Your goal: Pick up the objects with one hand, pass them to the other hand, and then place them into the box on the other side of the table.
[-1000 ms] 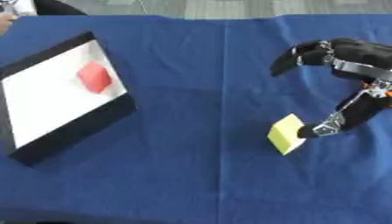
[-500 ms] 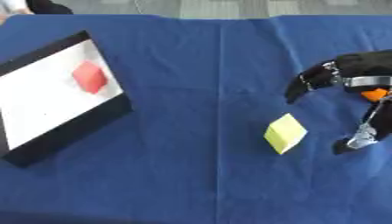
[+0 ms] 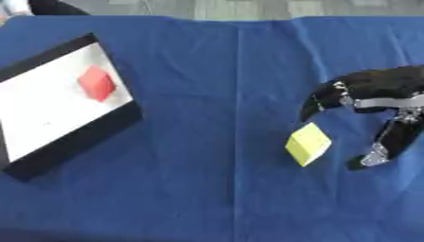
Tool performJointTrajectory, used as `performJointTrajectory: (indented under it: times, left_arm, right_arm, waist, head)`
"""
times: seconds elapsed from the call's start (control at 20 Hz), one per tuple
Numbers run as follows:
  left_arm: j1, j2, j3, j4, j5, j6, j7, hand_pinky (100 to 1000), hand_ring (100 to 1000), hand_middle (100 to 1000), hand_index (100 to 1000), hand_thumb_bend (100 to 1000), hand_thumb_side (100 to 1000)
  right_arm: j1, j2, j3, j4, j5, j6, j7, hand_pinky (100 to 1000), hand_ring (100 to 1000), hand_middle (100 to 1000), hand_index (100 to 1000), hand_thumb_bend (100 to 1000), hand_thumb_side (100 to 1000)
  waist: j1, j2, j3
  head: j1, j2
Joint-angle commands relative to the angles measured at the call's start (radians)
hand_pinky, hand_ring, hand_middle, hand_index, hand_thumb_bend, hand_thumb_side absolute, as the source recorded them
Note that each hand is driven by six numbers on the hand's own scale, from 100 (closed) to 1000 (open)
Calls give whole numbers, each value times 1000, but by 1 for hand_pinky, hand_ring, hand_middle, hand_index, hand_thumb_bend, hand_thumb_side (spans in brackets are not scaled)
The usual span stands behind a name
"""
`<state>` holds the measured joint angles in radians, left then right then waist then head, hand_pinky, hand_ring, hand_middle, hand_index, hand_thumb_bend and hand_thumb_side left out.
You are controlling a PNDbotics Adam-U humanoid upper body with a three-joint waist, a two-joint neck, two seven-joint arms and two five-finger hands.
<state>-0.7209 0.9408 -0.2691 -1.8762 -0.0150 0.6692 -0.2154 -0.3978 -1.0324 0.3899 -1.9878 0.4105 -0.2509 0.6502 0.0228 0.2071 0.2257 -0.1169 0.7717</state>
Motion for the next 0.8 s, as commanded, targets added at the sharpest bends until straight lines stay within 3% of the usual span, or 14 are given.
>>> performJointTrajectory:
  times: [0.05,0.4,0.8]
  left_arm:
    - [-7,31,8,8,-19,-2,-12,848,741,688,780,100,534]
    - [1,25,6,32,-38,-9,-21,848,742,689,780,100,548]
    - [6,20,3,44,-49,-11,-24,849,743,690,780,100,554]
  right_arm:
    - [-19,-6,9,-12,54,10,10,942,855,805,842,591,153]
    - [-23,10,23,-12,113,20,23,944,856,804,842,577,156]
    - [-31,27,31,-12,174,62,-45,942,850,798,839,555,140]
  waist:
    - [-8,-38,-2]
    - [-11,-40,-3]
    - [-10,-35,0]
  head:
    - [4,-2]
    - [4,-2]
    - [-11,-2]
